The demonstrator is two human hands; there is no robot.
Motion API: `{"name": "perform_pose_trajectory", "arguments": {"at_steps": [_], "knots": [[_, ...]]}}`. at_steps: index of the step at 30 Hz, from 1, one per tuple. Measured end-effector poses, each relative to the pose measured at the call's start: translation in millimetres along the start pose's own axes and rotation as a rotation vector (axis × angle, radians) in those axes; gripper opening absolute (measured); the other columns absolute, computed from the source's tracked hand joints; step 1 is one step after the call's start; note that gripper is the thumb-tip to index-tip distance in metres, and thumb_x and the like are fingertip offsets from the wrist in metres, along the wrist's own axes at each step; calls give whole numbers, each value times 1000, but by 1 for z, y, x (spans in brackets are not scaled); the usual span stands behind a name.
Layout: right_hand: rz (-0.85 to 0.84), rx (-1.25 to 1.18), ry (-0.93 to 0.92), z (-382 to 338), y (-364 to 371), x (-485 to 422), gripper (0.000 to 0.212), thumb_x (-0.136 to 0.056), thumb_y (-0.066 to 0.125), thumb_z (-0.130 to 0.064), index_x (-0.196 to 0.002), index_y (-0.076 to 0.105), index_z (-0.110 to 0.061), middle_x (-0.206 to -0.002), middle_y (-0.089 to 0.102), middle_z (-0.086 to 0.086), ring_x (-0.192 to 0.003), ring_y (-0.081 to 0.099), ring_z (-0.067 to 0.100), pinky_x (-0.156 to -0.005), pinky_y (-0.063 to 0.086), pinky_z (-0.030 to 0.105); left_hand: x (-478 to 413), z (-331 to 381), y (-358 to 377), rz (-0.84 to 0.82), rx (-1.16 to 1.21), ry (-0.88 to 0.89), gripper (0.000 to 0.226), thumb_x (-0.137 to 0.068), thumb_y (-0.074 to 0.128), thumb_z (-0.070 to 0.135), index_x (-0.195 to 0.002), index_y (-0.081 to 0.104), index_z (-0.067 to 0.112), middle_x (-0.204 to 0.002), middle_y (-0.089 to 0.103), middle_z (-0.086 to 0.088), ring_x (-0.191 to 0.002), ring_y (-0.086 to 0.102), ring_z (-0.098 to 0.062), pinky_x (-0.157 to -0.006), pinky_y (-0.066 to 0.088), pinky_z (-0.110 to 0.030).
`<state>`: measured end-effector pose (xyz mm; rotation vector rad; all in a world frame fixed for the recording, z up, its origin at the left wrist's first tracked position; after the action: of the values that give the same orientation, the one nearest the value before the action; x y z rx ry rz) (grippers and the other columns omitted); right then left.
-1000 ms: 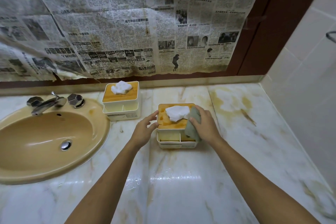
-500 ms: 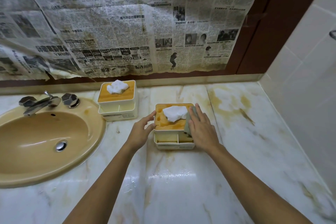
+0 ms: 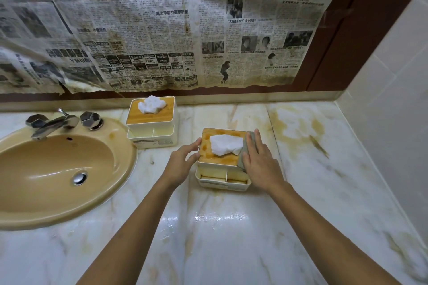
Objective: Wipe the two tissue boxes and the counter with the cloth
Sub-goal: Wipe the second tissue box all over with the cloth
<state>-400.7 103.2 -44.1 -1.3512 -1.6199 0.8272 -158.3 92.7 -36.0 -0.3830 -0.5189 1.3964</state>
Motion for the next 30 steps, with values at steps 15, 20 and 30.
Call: {"name": "perform_pose_trajectory", "arguments": {"at_steps": [15,20,30], "knots": [[-65,39,-7,-5,-9,-6,59,-107,16,-39,-158,-12,-27,-163,-26,-10,-154,-2,29,-111,31,56,-11,-11,-3,-23,-194,0,42,-100,53,37,-129,38,64,-103,59,2,-107,53,-25,-96,45,-53],[-52,6,3,-5,-3,13,59,-107,16,-40,-157,-13,-28,-162,-29,-12,-154,-2,27,-110,32,56,-11,-13,-1,-36,-227,17,41,-102,48,41,-129,34,68,-100,57,2,-107,54,-26,-95,46,-53],[139,-310,6,5,-30,-29,44,-100,36,-5,-141,49,-10,-142,50,10,-129,49,26,-106,37,31,-3,-5,0,-1,-135,5,42,-104,48,23,-144,48,37,-109,61,-5,-106,55,-20,-95,42,-31]]}}
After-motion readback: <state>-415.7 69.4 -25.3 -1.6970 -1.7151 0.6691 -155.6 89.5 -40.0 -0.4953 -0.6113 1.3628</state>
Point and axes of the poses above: each hand's wrist, its own x-axis away from the middle knuckle, its own y-axis out of the palm, z = x × y, the point moved 2 cm from there along -x, towards the middle knuckle
